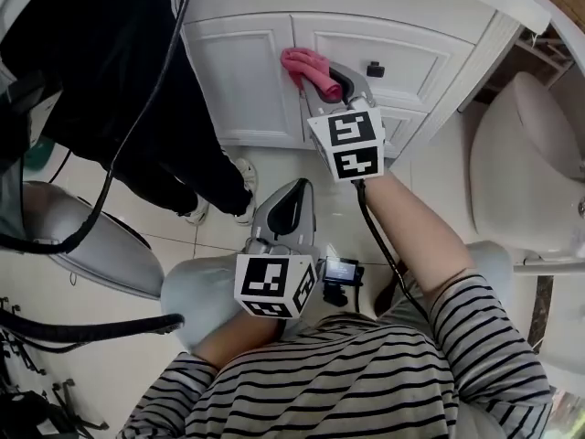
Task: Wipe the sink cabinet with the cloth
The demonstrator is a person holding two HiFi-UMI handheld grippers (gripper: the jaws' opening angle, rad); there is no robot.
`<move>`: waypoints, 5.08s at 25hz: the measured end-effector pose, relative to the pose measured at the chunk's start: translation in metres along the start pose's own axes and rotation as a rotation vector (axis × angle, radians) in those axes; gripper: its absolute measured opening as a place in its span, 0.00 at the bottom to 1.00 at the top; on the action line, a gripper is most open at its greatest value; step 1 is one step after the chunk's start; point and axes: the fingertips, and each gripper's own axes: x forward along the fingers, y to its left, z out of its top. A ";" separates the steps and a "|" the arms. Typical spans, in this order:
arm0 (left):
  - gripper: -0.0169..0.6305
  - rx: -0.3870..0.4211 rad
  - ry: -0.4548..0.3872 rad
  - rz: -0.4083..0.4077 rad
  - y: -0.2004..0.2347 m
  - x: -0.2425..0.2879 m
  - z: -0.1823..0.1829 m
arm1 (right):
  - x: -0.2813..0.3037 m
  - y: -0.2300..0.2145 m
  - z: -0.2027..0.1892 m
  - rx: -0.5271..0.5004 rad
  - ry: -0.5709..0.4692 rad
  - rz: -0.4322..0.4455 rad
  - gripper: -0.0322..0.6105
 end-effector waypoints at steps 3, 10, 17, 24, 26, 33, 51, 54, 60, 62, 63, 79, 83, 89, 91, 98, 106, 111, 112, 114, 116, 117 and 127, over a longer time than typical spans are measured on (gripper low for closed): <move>0.02 -0.003 0.001 -0.002 0.002 0.000 0.000 | -0.011 -0.024 -0.009 -0.007 0.022 -0.055 0.20; 0.02 0.003 0.020 -0.029 -0.009 0.006 -0.006 | -0.069 -0.092 -0.025 0.021 0.034 -0.168 0.20; 0.02 0.021 0.026 -0.033 -0.019 0.010 -0.008 | -0.116 -0.173 -0.047 0.068 0.077 -0.369 0.19; 0.02 0.000 -0.003 -0.052 -0.024 0.005 0.003 | -0.165 -0.186 -0.052 0.162 0.067 -0.458 0.19; 0.02 -0.001 -0.007 -0.051 -0.023 0.004 0.003 | -0.133 -0.138 -0.051 0.151 0.056 -0.323 0.19; 0.02 -0.016 0.001 -0.003 -0.001 0.003 0.000 | -0.003 0.016 -0.070 -0.012 0.082 0.038 0.19; 0.02 -0.024 0.021 -0.040 -0.018 0.008 -0.005 | -0.155 -0.179 -0.129 0.193 0.181 -0.453 0.19; 0.02 -0.029 0.008 -0.042 -0.019 0.007 -0.001 | -0.112 -0.105 -0.119 0.181 0.137 -0.237 0.19; 0.02 -0.007 0.025 -0.018 -0.006 0.006 -0.008 | -0.013 0.027 -0.138 -0.057 0.164 0.108 0.19; 0.02 -0.003 0.026 -0.012 -0.002 0.006 -0.009 | 0.006 0.037 -0.147 -0.117 0.182 0.127 0.19; 0.02 -0.001 0.025 -0.011 0.000 0.006 -0.009 | 0.011 0.036 -0.152 -0.133 0.196 0.124 0.19; 0.02 -0.008 0.053 -0.029 -0.013 0.014 -0.017 | -0.119 -0.167 -0.209 0.035 0.359 -0.349 0.19; 0.02 -0.026 0.047 -0.034 -0.016 0.011 -0.014 | -0.135 -0.162 -0.207 0.135 0.345 -0.424 0.19; 0.02 -0.042 0.045 -0.024 -0.006 0.007 -0.011 | -0.046 -0.016 -0.201 0.126 0.254 -0.040 0.19; 0.02 -0.053 0.052 -0.010 0.001 0.006 -0.012 | -0.017 0.021 -0.211 0.112 0.260 0.045 0.19; 0.02 -0.068 0.065 0.012 0.015 0.008 -0.014 | 0.014 0.018 -0.296 0.088 0.446 0.033 0.19; 0.02 -0.071 0.085 -0.003 0.008 0.017 -0.021 | -0.044 -0.069 -0.330 0.137 0.516 -0.141 0.19; 0.02 -0.049 0.075 -0.024 -0.004 0.021 -0.022 | -0.095 -0.134 -0.337 0.151 0.568 -0.278 0.21; 0.02 -0.040 0.070 -0.027 -0.006 0.022 -0.023 | -0.103 -0.143 -0.337 0.135 0.577 -0.298 0.20; 0.02 -0.024 0.066 -0.028 -0.010 0.021 -0.022 | -0.120 -0.160 -0.336 0.128 0.593 -0.363 0.20; 0.02 -0.005 0.063 -0.025 -0.013 0.017 -0.021 | -0.141 -0.175 -0.330 0.157 0.598 -0.426 0.19; 0.02 0.007 0.061 -0.024 -0.015 0.015 -0.020 | -0.150 -0.181 -0.321 0.170 0.590 -0.443 0.19; 0.02 0.162 -0.031 0.029 -0.023 -0.012 0.003 | -0.237 -0.145 -0.062 0.210 0.073 -0.268 0.19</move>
